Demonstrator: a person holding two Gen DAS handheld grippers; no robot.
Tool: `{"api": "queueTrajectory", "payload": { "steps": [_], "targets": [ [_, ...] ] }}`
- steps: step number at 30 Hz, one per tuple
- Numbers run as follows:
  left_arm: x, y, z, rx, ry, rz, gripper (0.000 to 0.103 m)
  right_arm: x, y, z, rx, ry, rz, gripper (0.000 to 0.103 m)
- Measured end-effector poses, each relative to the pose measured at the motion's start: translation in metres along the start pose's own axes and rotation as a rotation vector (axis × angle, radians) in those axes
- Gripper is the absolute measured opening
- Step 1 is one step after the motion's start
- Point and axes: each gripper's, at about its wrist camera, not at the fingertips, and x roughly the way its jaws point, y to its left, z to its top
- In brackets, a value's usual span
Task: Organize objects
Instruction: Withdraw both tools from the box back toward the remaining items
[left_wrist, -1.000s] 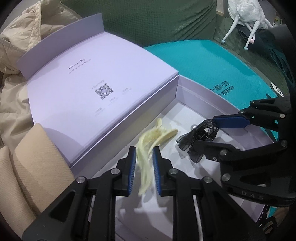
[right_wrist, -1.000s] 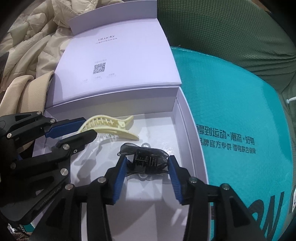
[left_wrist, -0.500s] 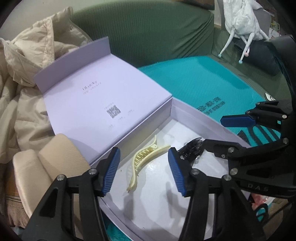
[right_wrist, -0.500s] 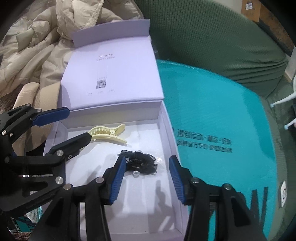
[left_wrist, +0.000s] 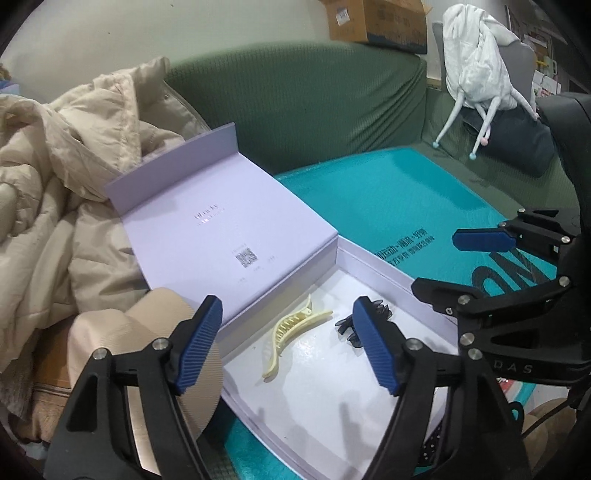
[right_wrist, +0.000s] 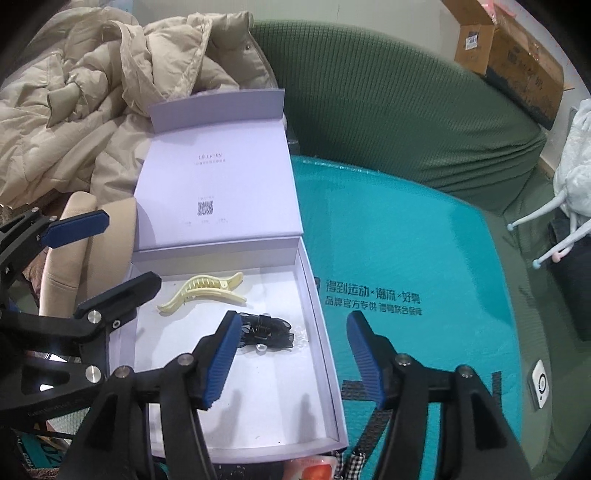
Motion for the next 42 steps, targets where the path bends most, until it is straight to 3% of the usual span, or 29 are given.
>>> {"api": "queueTrajectory", "payload": {
  "steps": [11,22,42],
  "targets": [
    [-0.046,-0.001,0.007,-0.01,-0.047,0.029,0.085,-0.042,0.002,0.001,-0.004,-0.066,-0.038,0.069],
    [-0.089,-0.003,0.006,-0.024,-0.097,0.032,0.09,-0.081,-0.006,-0.009,0.027,-0.118,-0.052,0.074],
    [-0.126,-0.027,-0.027,-0.107,-0.079,-0.017,0.092,-0.125,-0.011,-0.067,0.037,-0.152,-0.078,0.076]
  ]
}}
